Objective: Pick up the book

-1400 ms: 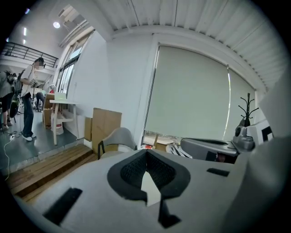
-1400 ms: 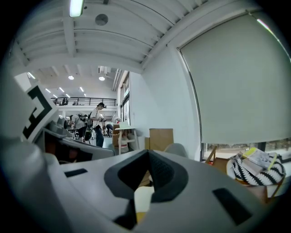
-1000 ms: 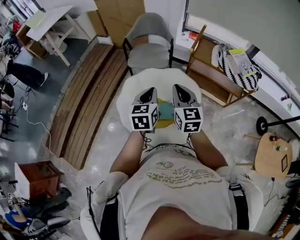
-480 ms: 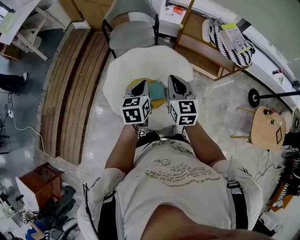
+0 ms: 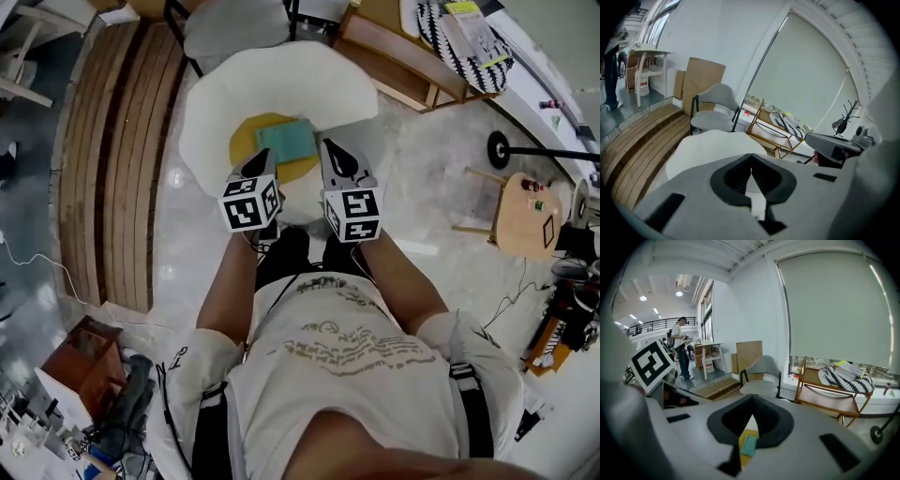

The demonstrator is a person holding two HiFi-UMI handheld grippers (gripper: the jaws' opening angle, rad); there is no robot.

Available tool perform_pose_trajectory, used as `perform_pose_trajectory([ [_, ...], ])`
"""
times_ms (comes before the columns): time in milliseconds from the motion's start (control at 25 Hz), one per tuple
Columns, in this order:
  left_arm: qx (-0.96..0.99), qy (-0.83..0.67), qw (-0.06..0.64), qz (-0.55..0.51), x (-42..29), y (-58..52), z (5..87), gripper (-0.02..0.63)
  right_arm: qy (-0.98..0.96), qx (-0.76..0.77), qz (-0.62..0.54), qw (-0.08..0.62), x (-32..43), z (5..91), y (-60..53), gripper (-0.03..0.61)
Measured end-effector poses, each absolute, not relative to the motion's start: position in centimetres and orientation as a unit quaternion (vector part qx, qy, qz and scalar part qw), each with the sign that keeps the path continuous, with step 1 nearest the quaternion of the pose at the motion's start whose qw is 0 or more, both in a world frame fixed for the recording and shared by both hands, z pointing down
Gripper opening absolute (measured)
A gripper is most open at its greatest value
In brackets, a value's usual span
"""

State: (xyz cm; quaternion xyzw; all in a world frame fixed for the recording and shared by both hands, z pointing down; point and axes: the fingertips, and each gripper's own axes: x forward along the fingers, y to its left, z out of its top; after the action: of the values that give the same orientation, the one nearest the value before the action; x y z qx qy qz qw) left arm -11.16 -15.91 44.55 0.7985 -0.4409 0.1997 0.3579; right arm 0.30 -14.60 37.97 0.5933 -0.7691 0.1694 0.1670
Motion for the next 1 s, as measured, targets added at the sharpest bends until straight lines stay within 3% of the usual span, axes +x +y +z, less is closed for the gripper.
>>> perform_pose_trajectory([
  [1000,0.74,-0.421,0.451,0.267,-16.4,-16.5,76.5,0.023,-0.78,0.508,0.224,0.287,-5.2,64.2,-16.3,0.027],
])
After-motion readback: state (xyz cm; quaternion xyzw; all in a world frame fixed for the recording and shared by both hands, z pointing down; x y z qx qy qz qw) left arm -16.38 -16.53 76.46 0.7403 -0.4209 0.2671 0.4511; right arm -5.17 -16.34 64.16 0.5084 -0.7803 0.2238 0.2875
